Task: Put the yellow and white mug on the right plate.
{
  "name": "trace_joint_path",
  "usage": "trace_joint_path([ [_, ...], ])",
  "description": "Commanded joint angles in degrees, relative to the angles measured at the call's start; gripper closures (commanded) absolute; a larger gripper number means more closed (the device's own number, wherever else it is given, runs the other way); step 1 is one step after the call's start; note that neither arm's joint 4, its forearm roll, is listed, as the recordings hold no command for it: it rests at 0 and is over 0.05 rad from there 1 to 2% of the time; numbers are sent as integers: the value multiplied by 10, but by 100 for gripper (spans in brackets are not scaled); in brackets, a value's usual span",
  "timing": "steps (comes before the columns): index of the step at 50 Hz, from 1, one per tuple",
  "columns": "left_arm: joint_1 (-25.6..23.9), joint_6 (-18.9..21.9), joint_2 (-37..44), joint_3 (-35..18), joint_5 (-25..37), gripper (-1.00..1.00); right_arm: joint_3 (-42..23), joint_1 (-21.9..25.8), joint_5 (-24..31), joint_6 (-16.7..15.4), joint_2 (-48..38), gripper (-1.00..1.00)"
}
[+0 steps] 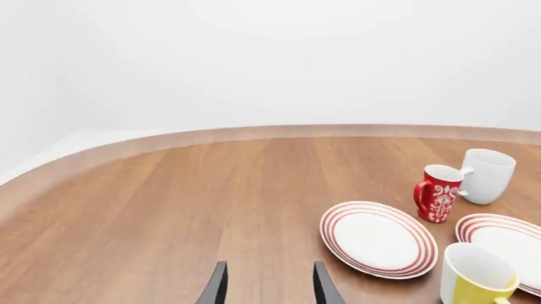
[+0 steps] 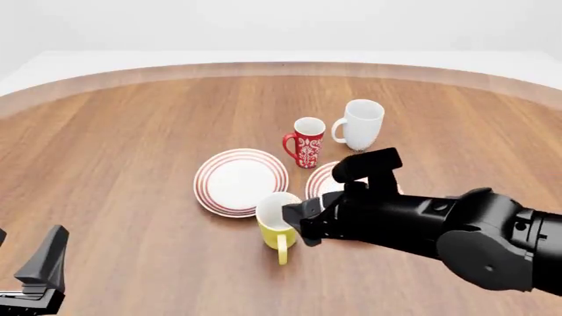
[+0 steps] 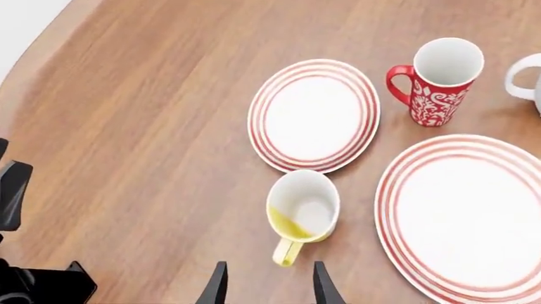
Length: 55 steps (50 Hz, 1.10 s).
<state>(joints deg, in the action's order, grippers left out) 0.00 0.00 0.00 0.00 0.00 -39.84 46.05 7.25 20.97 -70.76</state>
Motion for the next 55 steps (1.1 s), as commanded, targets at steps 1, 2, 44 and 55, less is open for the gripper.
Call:
trace_joint_path([
  [1,0,0,0,0,0,-100,22,8,-36,15,-20,-100],
  [2,0,0,0,0,0,-100,22,7,-37,16,-21,-100],
  [44,0,0,0,0,0,-100,58,9,-167,52,-122,-100],
  [55,0,0,0,0,0,-100,75,6,-207,64,-147,-100],
])
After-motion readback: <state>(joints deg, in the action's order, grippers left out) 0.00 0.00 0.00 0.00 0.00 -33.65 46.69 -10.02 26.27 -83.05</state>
